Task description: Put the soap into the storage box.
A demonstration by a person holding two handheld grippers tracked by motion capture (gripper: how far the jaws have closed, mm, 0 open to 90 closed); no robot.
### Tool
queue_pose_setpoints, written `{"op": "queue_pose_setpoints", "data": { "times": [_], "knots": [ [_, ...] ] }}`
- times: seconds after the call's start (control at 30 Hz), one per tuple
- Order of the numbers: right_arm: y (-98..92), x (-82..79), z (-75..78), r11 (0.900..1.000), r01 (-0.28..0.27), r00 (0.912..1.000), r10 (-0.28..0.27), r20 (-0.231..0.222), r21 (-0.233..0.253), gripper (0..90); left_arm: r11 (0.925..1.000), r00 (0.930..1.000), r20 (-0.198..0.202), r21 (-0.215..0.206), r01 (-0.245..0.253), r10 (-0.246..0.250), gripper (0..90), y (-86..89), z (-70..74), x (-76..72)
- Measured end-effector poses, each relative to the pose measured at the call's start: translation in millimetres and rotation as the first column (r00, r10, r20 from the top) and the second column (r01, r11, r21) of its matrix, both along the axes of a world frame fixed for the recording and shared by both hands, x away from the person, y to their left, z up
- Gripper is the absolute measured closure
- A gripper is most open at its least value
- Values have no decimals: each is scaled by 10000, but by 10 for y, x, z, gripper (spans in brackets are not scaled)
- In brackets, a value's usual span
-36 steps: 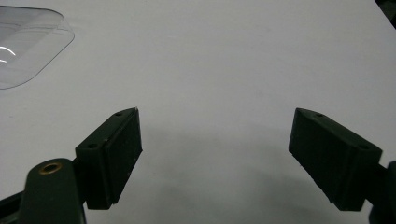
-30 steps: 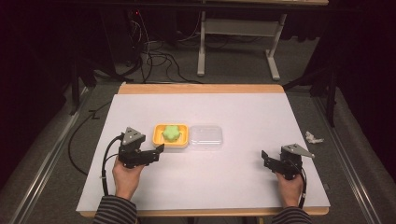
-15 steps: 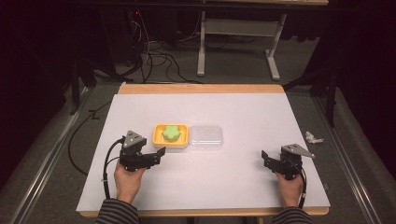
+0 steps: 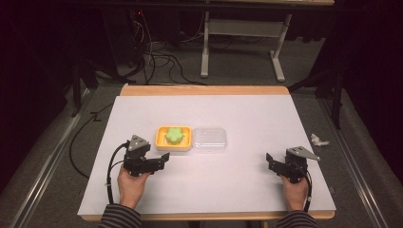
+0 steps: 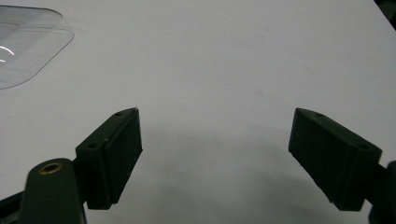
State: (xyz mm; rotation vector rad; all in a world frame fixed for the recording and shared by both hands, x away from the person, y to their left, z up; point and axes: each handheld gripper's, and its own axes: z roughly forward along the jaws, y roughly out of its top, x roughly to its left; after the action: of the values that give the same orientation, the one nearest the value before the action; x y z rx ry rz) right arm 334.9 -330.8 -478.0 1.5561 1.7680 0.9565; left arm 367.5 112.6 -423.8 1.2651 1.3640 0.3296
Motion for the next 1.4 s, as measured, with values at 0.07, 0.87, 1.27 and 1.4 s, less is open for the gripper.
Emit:
{"op": "queue_pose_setpoints", "data": {
  "times": [0.07,0.87,1.27,1.4],
  "knots": [
    [3,2,0,10000,20,10000,-20,-16,31,178,10000,10000,35,-7,-3,3,182,-16,-14,-5],
    [6,9,-2,10000,-35,10000,35,-52,-44,179,9977,9995,-201,628,243,-230,189,-124,-216,-15],
    [5,8,-1,10000,-13,10000,13,-55,-20,179,9954,9988,-319,865,403,-377,190,-235,-332,28],
    [3,8,-1,10000,-19,10000,19,-32,-38,179,9957,9982,-390,793,489,-459,190,-263,-391,33]
  ]
}}
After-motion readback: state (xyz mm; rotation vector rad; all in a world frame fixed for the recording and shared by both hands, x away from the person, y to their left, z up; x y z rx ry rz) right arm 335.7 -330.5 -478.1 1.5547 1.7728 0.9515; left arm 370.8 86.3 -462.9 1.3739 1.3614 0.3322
